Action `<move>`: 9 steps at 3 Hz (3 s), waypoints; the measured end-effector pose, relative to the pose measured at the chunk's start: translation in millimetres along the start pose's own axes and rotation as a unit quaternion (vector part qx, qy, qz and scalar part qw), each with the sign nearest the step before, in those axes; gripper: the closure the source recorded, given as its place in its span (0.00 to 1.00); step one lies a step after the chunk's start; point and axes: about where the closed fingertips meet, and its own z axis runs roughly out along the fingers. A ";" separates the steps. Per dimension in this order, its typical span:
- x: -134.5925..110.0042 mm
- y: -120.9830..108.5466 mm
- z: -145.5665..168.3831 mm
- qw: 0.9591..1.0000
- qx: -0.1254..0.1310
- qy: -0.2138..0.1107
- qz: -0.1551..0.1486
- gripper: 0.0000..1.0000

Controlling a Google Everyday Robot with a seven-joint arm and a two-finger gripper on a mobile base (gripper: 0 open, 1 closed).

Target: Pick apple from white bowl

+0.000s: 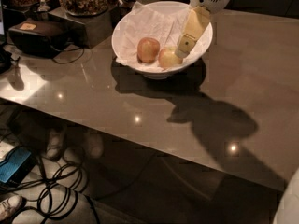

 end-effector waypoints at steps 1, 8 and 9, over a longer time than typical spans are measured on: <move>-8.5 -10.6 13.2 1.000 -0.010 -0.009 0.023 0.00; 0.2 -51.1 76.8 0.992 -0.032 0.031 0.116 0.26; 3.3 -51.4 84.4 0.991 -0.035 0.038 0.122 0.27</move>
Offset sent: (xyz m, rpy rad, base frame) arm 0.0462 0.0102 -0.0185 0.0457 0.1164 -0.1100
